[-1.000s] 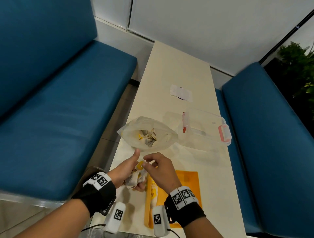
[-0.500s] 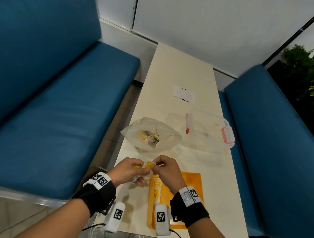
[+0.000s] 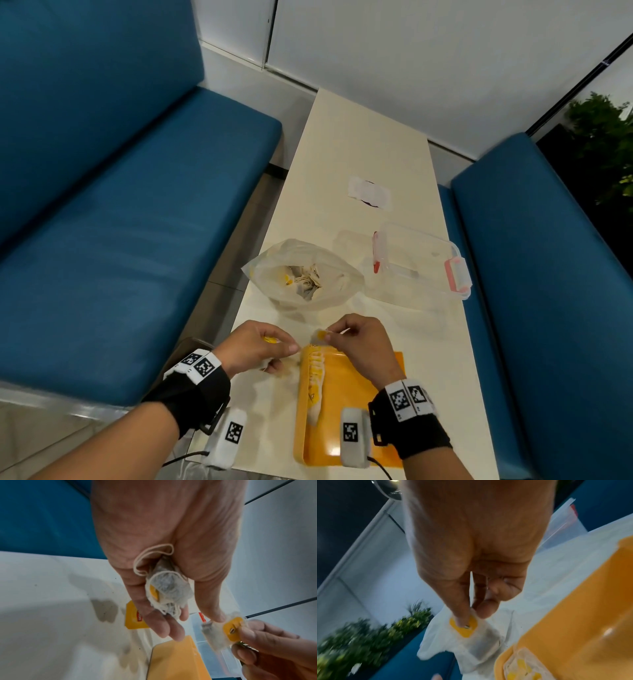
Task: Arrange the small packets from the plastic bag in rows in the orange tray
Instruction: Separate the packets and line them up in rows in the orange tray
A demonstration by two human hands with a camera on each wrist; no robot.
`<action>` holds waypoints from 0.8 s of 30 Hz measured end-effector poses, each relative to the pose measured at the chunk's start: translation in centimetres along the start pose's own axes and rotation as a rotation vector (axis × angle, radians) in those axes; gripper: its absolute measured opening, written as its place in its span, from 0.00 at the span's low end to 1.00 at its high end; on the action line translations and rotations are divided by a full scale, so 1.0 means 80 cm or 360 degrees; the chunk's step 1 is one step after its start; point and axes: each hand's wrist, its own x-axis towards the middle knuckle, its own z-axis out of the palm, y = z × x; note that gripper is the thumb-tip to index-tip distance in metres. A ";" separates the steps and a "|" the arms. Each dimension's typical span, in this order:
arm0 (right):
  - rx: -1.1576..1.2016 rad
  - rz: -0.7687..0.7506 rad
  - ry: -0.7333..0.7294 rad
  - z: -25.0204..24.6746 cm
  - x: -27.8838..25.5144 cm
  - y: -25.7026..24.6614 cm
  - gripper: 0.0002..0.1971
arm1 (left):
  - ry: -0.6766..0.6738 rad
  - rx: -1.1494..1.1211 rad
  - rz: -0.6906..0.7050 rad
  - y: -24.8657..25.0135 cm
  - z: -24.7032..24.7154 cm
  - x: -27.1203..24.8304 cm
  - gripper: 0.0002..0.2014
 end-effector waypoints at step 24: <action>0.0069 0.0597 -0.0634 0.039 -0.074 0.086 0.05 | 0.0279 0.0369 -0.0047 -0.012 0.046 0.030 0.22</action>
